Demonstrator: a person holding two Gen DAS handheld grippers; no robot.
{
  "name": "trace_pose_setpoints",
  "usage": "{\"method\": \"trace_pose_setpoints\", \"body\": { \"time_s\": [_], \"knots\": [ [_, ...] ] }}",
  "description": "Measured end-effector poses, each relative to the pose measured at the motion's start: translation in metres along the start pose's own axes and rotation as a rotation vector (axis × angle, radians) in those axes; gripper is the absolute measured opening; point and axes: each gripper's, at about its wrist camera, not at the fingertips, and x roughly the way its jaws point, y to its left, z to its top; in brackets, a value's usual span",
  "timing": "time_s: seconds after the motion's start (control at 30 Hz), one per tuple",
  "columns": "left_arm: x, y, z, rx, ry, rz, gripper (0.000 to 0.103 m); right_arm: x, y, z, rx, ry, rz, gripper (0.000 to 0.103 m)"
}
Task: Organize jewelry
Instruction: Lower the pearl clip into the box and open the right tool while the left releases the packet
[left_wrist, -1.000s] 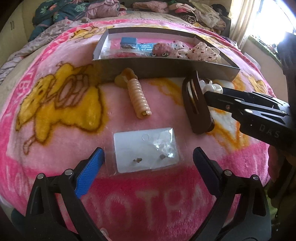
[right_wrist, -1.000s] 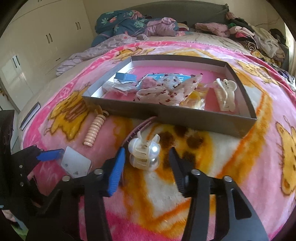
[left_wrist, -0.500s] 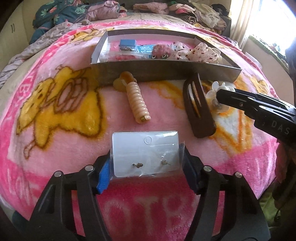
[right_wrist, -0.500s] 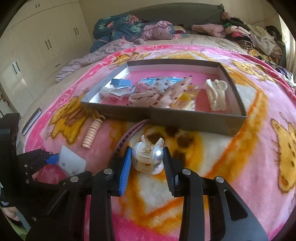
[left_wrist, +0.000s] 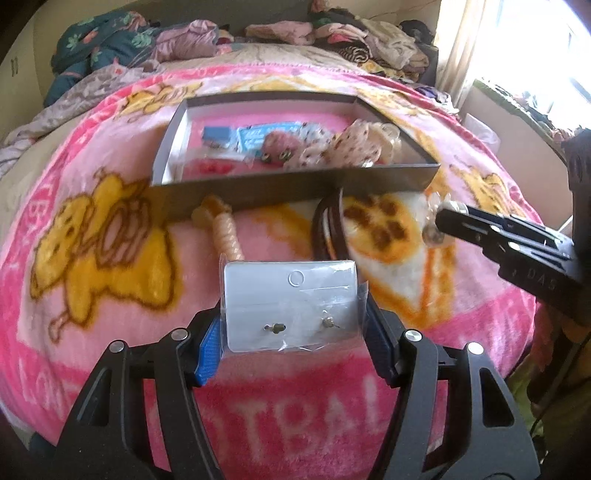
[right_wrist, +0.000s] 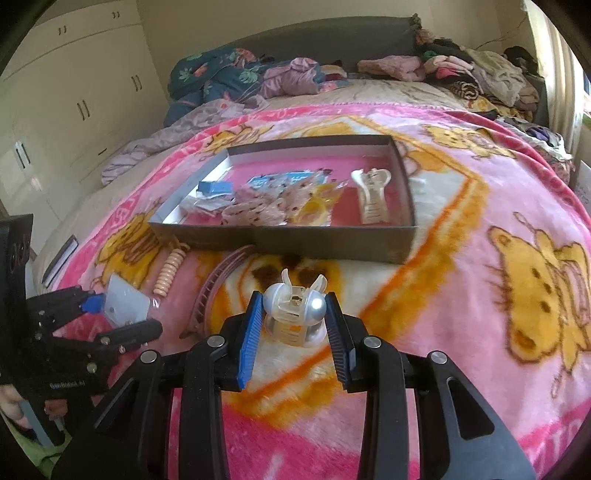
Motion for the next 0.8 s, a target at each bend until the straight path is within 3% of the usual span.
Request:
{"method": "trace_pose_setpoints", "body": {
  "time_s": [0.43, 0.8],
  "knots": [
    [-0.006, -0.006, 0.047, 0.002, -0.07, -0.017, 0.056, -0.025, -0.022, 0.009, 0.026, -0.053, -0.05, 0.033],
    [0.002, 0.005, 0.088, -0.004, -0.094, 0.01, 0.056, -0.027, -0.03, 0.04, 0.024, -0.096, -0.07, 0.033]
  ]
}}
